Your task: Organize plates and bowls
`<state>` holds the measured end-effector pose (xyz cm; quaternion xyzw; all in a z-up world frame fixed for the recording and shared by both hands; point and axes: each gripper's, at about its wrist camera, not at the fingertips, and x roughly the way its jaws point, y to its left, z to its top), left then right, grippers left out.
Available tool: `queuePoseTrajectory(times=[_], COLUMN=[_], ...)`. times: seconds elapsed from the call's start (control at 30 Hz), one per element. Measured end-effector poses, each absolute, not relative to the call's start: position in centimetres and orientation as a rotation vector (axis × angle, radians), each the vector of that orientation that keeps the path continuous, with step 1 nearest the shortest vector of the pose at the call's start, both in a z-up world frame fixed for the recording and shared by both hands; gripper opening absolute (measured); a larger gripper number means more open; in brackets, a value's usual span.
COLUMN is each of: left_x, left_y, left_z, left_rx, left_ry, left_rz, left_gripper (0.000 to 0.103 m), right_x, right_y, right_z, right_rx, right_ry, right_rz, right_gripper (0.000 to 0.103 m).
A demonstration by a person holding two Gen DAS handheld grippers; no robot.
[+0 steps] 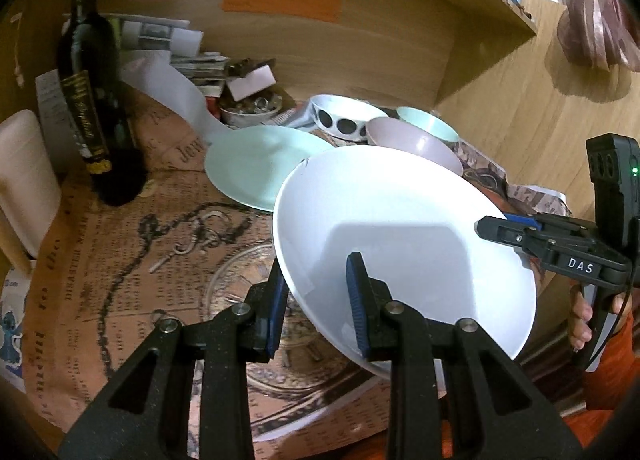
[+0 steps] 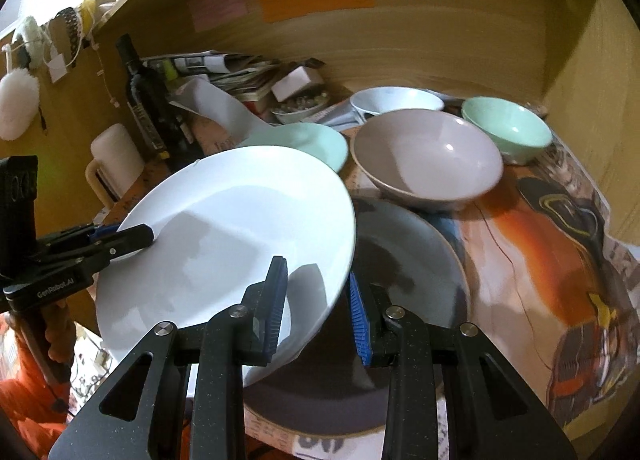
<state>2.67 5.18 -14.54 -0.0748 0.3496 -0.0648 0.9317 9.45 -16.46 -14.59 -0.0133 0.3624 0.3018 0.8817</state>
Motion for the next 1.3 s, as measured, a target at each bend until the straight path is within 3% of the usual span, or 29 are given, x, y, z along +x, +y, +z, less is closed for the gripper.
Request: queuePoseTrajectory(times=[1.3], left_x=[7.7], left_y=[-0.1], left_z=[-18.2], left_rx=[-0.073], left_ry=[0.862], left_rz=[-0.222], left_gripper=[0.031], right_x=[10.6], right_y=[-21.6], right_z=[-18.1], right_rx=[0.061], right_ry=[0.858], right_rz=[0.536], right_gripper=[0.027])
